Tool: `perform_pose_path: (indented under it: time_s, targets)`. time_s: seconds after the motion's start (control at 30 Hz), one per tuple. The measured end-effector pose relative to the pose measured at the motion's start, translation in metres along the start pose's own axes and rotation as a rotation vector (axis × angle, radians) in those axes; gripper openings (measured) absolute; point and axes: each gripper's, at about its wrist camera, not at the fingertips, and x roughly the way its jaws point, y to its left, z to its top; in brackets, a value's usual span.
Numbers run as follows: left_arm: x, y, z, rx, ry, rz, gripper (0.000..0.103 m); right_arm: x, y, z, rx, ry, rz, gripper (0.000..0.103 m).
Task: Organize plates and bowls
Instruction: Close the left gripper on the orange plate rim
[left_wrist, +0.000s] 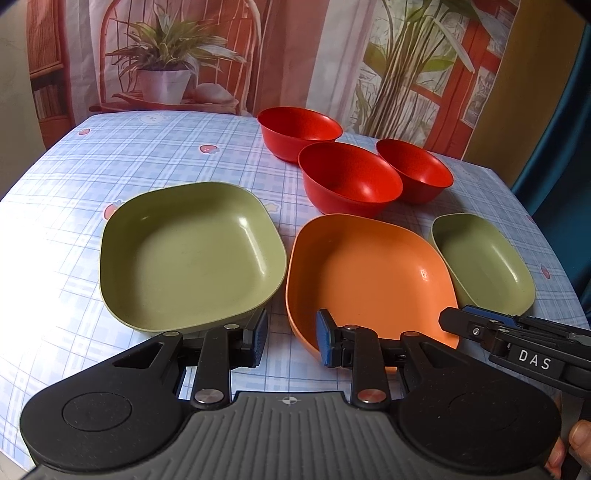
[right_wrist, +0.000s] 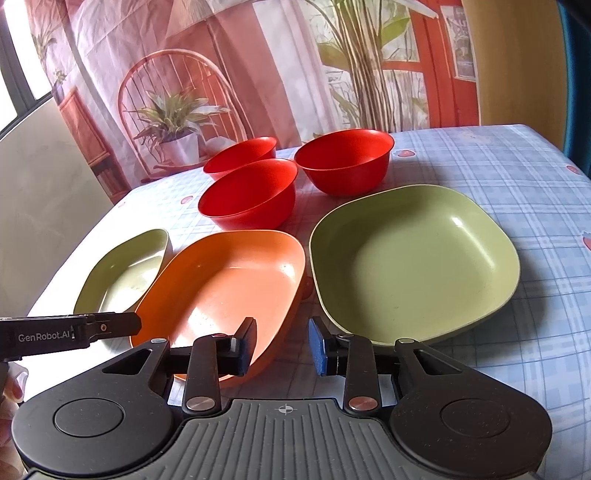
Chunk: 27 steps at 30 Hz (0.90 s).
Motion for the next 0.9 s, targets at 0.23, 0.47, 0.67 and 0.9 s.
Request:
perform_pose_path:
  time_s: [0.23, 0.47, 0.67, 0.9]
  targets:
    - [0.013, 0.004, 0.005, -0.030, 0.072, -0.053, 0.031, 0.013, -0.006, 0.008, 0.019, 0.041, 0.002, 0.022]
    - [0.029, 0.006, 0.020, -0.039, 0.140, -0.040, 0.031, 0.019, -0.004, 0.016, 0.019, 0.048, -0.001, 0.014]
    - [0.034, 0.000, 0.024, 0.004, 0.163, -0.015, 0.027, 0.022, -0.007, 0.018, 0.039, 0.027, 0.018, 0.010]
    - [0.023, -0.015, 0.009, 0.029, 0.142, 0.033, 0.017, 0.014, -0.012, 0.010, 0.017, 0.021, 0.034, 0.010]
